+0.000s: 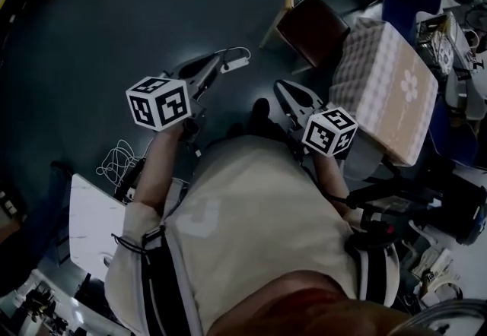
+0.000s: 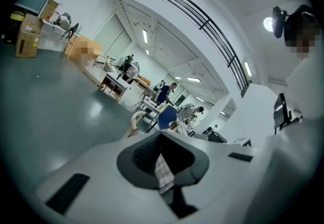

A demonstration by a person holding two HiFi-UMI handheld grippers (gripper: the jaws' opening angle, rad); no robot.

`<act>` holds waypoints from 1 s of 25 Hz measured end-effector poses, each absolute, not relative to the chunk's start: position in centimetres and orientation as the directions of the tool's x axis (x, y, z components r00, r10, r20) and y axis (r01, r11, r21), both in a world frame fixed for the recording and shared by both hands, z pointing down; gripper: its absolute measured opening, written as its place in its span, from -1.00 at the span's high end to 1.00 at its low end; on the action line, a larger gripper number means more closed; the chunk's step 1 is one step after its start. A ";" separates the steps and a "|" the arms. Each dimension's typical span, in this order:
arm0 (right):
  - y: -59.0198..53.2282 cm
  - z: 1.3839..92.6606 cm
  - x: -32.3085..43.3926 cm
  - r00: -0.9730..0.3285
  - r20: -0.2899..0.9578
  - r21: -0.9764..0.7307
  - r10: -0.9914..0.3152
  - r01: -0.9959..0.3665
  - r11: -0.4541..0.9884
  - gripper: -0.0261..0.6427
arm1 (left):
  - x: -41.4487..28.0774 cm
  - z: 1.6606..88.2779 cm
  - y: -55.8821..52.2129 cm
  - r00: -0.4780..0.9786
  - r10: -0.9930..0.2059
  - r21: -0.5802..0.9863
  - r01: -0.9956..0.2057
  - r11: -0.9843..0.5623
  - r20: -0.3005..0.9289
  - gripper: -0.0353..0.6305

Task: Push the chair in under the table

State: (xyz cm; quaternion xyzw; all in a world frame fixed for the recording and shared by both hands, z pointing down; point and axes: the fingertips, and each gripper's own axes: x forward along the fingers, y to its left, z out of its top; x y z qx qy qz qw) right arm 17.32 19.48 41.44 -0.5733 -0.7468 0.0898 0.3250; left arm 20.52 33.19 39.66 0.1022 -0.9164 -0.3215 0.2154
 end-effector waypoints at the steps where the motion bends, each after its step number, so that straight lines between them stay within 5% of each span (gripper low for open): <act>1: 20.0 41.7 17.0 -0.124 0.381 -0.527 0.916 0.785 0.325 0.89 | 20.5 39.8 33.6 -0.886 -0.322 0.631 -0.045 0.775 0.332 0.88; 25: 38.1 42.9 3.9 0.213 0.316 -0.648 0.924 0.760 0.046 0.89 | 8.1 41.3 48.9 -0.842 -0.138 0.485 0.160 0.859 0.522 0.88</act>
